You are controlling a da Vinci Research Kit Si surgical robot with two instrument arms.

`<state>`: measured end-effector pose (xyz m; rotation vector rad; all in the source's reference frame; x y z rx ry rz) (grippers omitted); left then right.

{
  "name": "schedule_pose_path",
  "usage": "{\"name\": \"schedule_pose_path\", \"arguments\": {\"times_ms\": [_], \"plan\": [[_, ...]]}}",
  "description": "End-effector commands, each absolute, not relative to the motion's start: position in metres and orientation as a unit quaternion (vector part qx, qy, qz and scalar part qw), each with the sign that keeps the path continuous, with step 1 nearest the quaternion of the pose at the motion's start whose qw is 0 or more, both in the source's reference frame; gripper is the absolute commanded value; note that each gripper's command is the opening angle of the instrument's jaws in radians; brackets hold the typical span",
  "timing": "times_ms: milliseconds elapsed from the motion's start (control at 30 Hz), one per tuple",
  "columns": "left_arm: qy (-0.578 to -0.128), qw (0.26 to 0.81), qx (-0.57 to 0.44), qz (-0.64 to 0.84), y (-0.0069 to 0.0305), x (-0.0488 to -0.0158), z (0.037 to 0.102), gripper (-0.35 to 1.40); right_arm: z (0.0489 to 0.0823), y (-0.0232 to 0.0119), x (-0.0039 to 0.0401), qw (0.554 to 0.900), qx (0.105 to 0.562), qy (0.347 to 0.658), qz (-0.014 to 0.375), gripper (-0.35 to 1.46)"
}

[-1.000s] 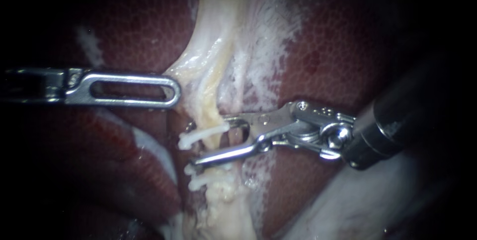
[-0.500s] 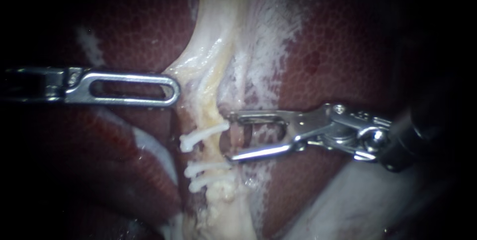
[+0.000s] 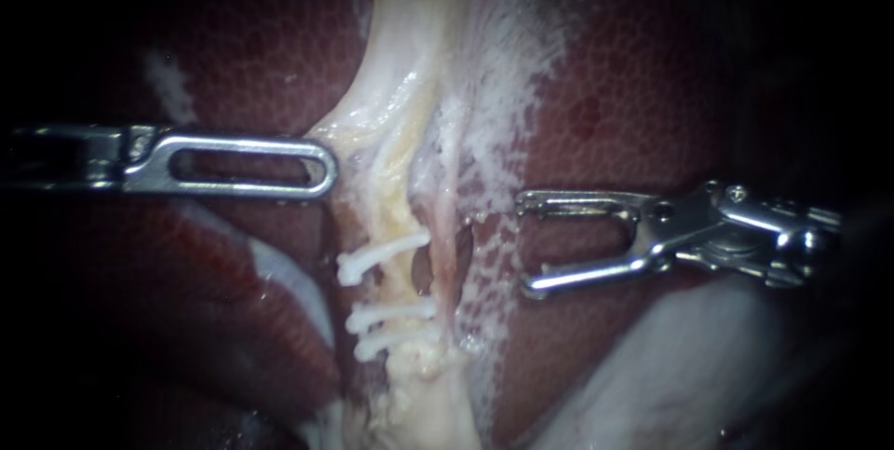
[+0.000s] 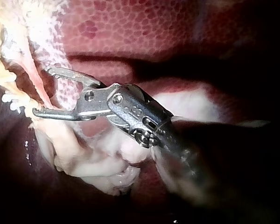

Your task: Going back third clip left tube

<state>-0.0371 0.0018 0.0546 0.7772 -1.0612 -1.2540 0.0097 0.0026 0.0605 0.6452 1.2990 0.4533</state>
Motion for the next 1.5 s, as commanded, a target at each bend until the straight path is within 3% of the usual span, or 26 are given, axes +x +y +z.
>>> {"name": "schedule_pose_path", "arguments": {"times_ms": [33, 800, 1500], "plan": [[-0.461, 0.615, 0.336, -0.545, 0.0018, -0.0371, 0.0546, -0.35, 0.0602, 0.0028, 0.0096, 0.726, 0.29, 0.59, 0.202, 0.6], [-0.461, 0.615, 0.335, -0.545, 0.0018, -0.0375, 0.0551, -0.35, 0.0579, 0.002, 0.0086, 0.749, 0.22, 0.618, 0.09, 0.6], [-0.459, 0.618, 0.33, -0.546, 0.0014, -0.0403, 0.0585, -0.35, 0.0577, 0.0019, 0.0084, 0.751, 0.204, 0.626, 0.058, 0.6]]}}
